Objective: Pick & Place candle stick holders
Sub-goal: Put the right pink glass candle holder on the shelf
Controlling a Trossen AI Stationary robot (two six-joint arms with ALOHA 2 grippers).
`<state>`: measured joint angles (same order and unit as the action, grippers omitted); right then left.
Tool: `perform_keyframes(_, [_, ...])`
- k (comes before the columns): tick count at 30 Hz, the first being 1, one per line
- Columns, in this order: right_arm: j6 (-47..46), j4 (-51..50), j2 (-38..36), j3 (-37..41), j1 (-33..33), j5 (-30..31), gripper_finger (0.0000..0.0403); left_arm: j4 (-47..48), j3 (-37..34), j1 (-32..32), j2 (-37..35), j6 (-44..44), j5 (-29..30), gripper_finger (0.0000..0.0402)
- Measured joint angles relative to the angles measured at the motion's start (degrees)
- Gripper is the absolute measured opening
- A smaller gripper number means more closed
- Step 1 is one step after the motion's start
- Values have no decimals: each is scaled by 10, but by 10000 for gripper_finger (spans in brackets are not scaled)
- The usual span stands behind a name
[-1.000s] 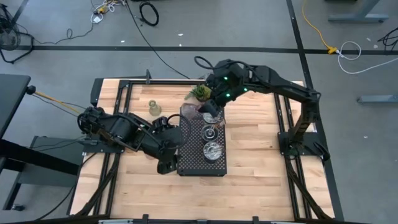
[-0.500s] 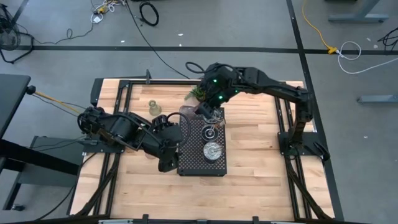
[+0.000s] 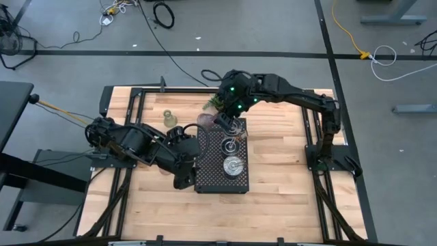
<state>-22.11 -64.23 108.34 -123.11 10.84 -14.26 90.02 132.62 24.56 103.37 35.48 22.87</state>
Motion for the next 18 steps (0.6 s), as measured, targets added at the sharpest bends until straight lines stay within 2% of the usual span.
perform_keyframes(12, [30, -18, 57, 0, -12, -17, 161, 0, 0, 0, 0, -1, 0, 335])
perform_keyframes(18, [37, -35, 58, 0, -12, 4, 161, 0, 0, 0, 0, 0, 0, 335])
